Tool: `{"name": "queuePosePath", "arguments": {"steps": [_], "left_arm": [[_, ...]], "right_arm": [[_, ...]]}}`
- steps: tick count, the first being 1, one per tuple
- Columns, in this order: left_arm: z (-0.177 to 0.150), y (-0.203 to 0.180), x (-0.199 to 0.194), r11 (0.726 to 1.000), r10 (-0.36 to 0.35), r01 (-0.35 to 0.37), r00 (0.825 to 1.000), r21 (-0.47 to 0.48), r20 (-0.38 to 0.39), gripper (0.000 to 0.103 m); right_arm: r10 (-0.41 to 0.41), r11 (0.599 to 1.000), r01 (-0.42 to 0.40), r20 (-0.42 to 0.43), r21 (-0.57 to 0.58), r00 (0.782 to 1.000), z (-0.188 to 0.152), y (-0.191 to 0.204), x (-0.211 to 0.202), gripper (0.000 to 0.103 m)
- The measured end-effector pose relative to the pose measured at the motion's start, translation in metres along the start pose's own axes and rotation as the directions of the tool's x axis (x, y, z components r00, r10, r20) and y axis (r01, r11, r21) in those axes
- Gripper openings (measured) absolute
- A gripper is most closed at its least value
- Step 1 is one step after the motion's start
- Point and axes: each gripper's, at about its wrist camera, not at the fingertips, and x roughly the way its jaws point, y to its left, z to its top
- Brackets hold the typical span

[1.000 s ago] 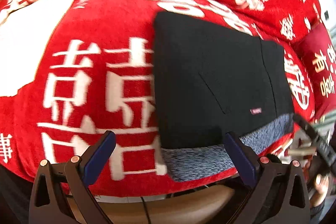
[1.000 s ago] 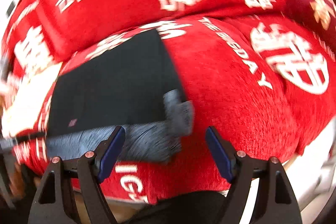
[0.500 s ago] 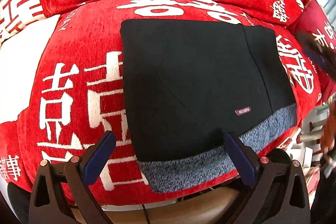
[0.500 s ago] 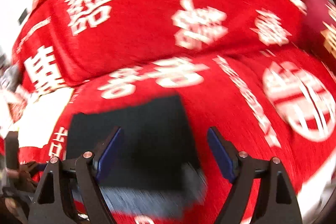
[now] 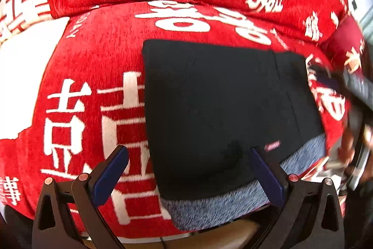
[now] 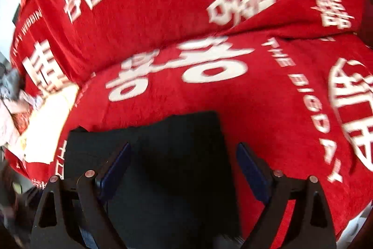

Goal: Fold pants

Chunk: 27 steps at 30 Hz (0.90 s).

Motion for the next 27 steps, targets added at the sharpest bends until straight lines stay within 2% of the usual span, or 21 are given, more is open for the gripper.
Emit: {"name": "queuePosePath", "arguments": {"steps": [1,3,6,10,12,13,15,20,22,23,24,25,26,27], "left_arm": [[0.004,0.003,0.003,1.000,-0.029,0.029,0.999,-0.013,-0.015,0.103],[0.011,0.007,0.011,0.996,-0.084,0.082,0.995,-0.041,-0.047,0.103],[0.016,0.014,0.023,0.990,-0.129,0.124,0.989,-0.071,-0.069,0.103],[0.014,0.019,0.034,0.991,-0.127,0.122,0.988,-0.061,-0.085,0.103],[0.012,0.024,0.038,0.985,-0.164,0.158,0.983,-0.067,-0.087,0.103],[0.012,0.027,0.041,0.980,-0.186,0.179,0.978,-0.082,-0.089,0.103],[0.012,0.033,0.047,0.971,-0.222,0.212,0.971,-0.111,-0.089,0.103],[0.016,0.017,0.050,0.979,-0.194,0.189,0.978,-0.071,-0.070,0.103],[0.017,0.005,0.052,0.987,-0.156,0.154,0.986,-0.038,-0.064,0.103],[0.017,0.002,0.052,0.990,-0.141,0.140,0.988,-0.032,-0.057,0.100],[0.017,0.001,0.051,0.990,-0.136,0.135,0.989,-0.030,-0.051,0.094],[0.018,0.001,0.048,0.990,-0.136,0.135,0.990,-0.028,-0.040,0.091],[0.018,0.002,0.045,0.990,-0.137,0.137,0.990,-0.026,-0.033,0.083],[0.019,0.003,0.042,0.990,-0.140,0.140,0.990,-0.025,-0.027,0.074]], "right_arm": [[0.008,1.000,-0.008,-0.006,0.024,1.000,-0.008,-0.012,-0.003,0.097],[0.082,0.993,-0.077,-0.055,0.094,0.995,-0.026,-0.036,0.001,0.097],[0.170,0.975,-0.145,-0.142,0.171,0.975,-0.053,-0.054,0.019,0.097],[0.334,0.931,-0.309,-0.111,0.197,0.936,-0.066,-0.046,0.026,0.097],[0.362,0.928,-0.344,-0.127,0.145,0.924,-0.069,-0.030,0.033,0.097],[0.324,0.945,-0.313,-0.129,0.097,0.937,-0.070,-0.022,0.035,0.098],[0.282,0.959,-0.279,-0.130,0.043,0.951,-0.070,-0.010,0.036,0.101],[0.252,0.968,-0.250,-0.110,0.030,0.962,-0.068,-0.004,0.034,0.100],[0.219,0.975,-0.220,-0.104,0.008,0.970,-0.070,0.000,0.029,0.094],[0.212,0.977,-0.213,-0.101,0.000,0.972,-0.070,0.004,0.026,0.087],[0.200,0.979,-0.202,-0.098,-0.011,0.975,-0.070,0.006,0.023,0.077],[0.191,0.981,-0.194,-0.096,-0.022,0.977,-0.071,0.007,0.018,0.071],[0.189,0.981,-0.193,-0.092,-0.029,0.978,-0.071,0.010,0.014,0.061],[0.182,0.982,-0.186,-0.087,-0.044,0.979,-0.071,0.013,0.008,0.057]]}}
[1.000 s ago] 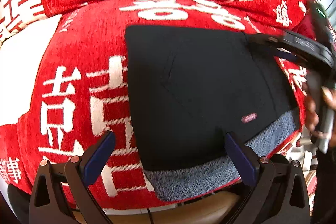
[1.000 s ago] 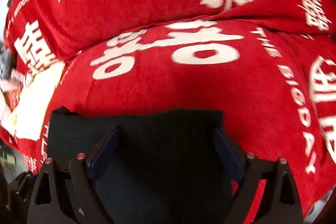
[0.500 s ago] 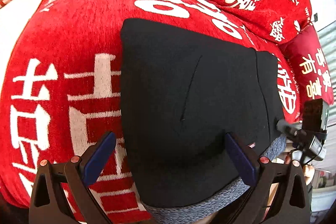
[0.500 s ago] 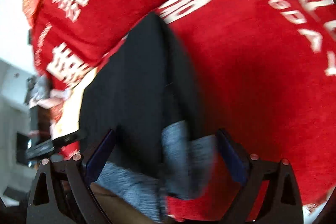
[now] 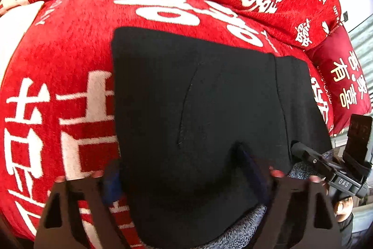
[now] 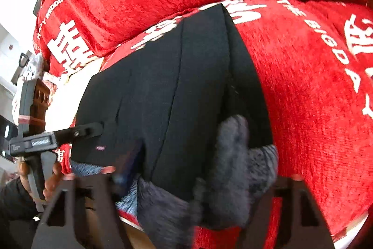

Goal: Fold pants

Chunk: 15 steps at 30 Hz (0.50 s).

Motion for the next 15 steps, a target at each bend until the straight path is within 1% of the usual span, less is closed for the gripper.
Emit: {"name": "queuePosePath", "arguments": {"steps": [1,2,3,6,10,15], "left_arm": [[0.001,0.001,-0.004,1.000,-0.005,0.005,1.000,0.001,0.004,0.070],[0.003,0.002,-0.006,1.000,-0.007,0.007,1.000,0.000,0.005,0.063],[0.004,0.003,-0.009,1.000,-0.007,0.007,1.000,-0.001,0.006,0.058],[0.008,0.002,-0.014,1.000,0.010,-0.010,1.000,0.009,0.004,0.053],[0.006,-0.005,-0.026,0.997,0.038,-0.039,0.999,0.063,0.028,0.050],[0.009,0.006,-0.047,0.998,0.036,-0.039,0.998,0.047,0.056,0.050]], "right_arm": [[-0.021,0.999,0.021,0.001,-0.024,1.000,0.000,0.008,-0.003,0.056],[-0.035,0.999,0.035,0.003,-0.036,0.999,0.000,0.016,-0.004,0.053],[-0.044,0.998,0.044,0.009,-0.045,0.999,0.001,0.022,-0.007,0.051],[-0.040,0.997,0.042,0.033,-0.058,0.999,0.003,0.039,-0.016,0.048],[-0.044,0.996,0.047,0.045,-0.077,0.998,0.002,0.055,-0.027,0.047],[-0.028,0.997,0.032,0.056,-0.076,0.998,0.004,0.078,-0.026,0.047]]}}
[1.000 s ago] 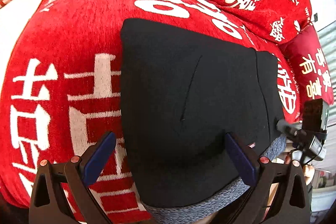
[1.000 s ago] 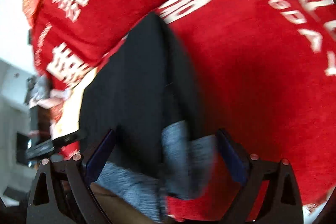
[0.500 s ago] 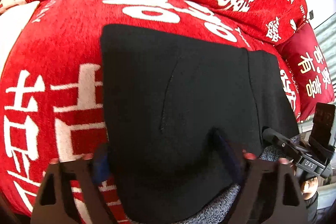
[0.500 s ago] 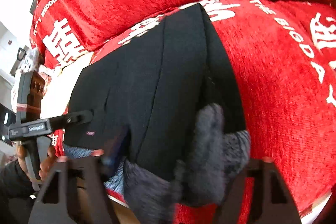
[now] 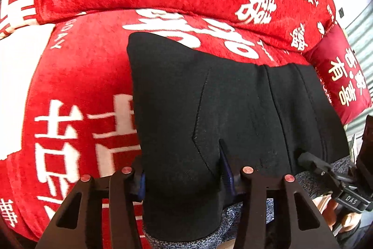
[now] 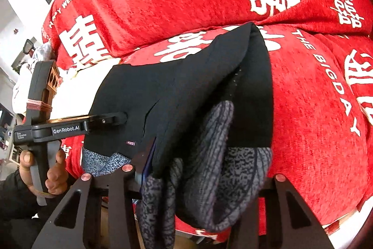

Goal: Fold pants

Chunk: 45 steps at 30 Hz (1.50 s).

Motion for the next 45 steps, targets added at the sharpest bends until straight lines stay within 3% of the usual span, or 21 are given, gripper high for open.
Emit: {"name": "queuePosePath", "arguments": {"steps": [10,21,28,32,34,38,40,45], "left_arm": [[0.001,0.064,-0.051,0.995,0.068,-0.064,0.996,-0.077,0.057,0.050],[-0.014,0.125,-0.057,0.982,0.110,-0.103,0.993,-0.160,0.036,0.050],[-0.023,0.139,-0.041,0.982,0.092,-0.086,0.995,-0.170,0.025,0.051],[-0.025,0.136,-0.037,0.984,0.106,-0.101,0.994,-0.146,0.029,0.058],[-0.025,0.137,-0.035,0.983,0.108,-0.103,0.994,-0.150,0.028,0.063],[-0.027,0.144,-0.033,0.976,0.128,-0.123,0.992,-0.177,0.017,0.082],[-0.027,0.146,-0.036,0.976,0.128,-0.124,0.992,-0.177,0.012,0.083],[-0.028,0.149,-0.068,0.966,0.211,-0.197,0.975,-0.170,0.068,0.083]], "right_arm": [[0.058,0.996,-0.059,-0.005,-0.068,0.998,0.015,0.073,0.023,0.047],[0.077,0.993,-0.083,-0.077,-0.083,0.994,0.019,0.121,0.069,0.047],[0.047,0.997,-0.053,-0.112,-0.056,0.993,0.009,0.116,0.092,0.048],[0.034,0.999,-0.037,-0.129,-0.021,0.991,0.005,0.106,0.099,0.050],[0.023,1.000,-0.023,-0.138,0.001,0.990,0.002,0.101,0.103,0.054],[0.011,0.999,-0.002,-0.151,0.055,0.989,0.001,0.093,0.110,0.070],[-0.010,0.997,0.022,-0.155,0.075,0.988,0.003,0.089,0.108,0.078],[-0.129,0.990,0.133,-0.074,0.048,0.989,0.012,0.094,0.076,0.079]]}}
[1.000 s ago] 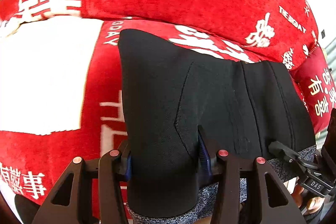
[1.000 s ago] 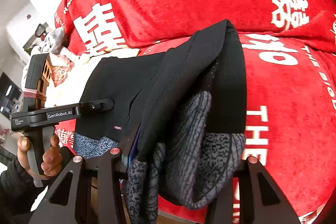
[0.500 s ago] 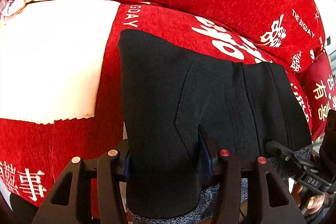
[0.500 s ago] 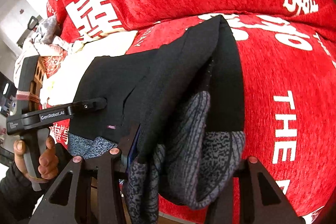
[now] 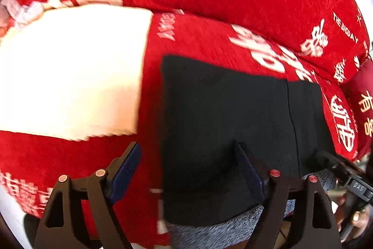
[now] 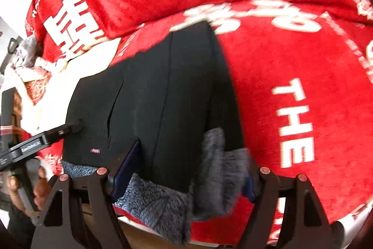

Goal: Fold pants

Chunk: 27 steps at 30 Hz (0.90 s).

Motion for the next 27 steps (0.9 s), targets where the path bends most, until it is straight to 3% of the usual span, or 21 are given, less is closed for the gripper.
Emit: {"name": "queuePosePath", "arguments": {"steps": [2,4,10,17,22,24,27], "left_arm": [[0.001,0.002,-0.018,1.000,0.009,-0.009,0.999,-0.002,0.042,0.083],[0.001,0.001,-0.032,1.000,-0.002,0.002,0.998,0.004,0.070,0.083],[-0.010,-0.030,-0.037,0.996,-0.055,0.050,0.997,0.079,0.057,0.083],[-0.031,-0.051,-0.001,0.990,-0.032,0.038,0.999,0.139,-0.040,0.083],[-0.036,-0.058,0.010,0.982,0.023,-0.016,0.999,0.186,-0.035,0.084],[-0.036,-0.060,0.012,0.981,0.021,-0.014,0.999,0.193,-0.035,0.093],[-0.038,-0.060,0.016,0.981,0.029,-0.022,0.999,0.194,-0.032,0.096]], "right_arm": [[-0.042,0.996,0.048,0.079,-0.078,0.996,0.000,0.015,-0.022,0.079],[-0.033,0.983,0.055,0.130,-0.172,0.991,-0.003,0.036,-0.038,0.080],[0.035,0.931,-0.001,0.087,-0.366,0.996,-0.024,0.077,-0.034,0.081],[0.039,0.944,-0.034,0.011,-0.327,0.999,-0.038,0.060,-0.003,0.081],[0.053,0.945,-0.047,0.008,-0.323,0.999,-0.040,0.056,0.004,0.082],[0.045,0.942,-0.040,0.008,-0.332,0.999,-0.042,0.056,0.006,0.082],[0.037,0.935,-0.031,0.011,-0.353,0.999,-0.047,0.056,0.010,0.083]]}}
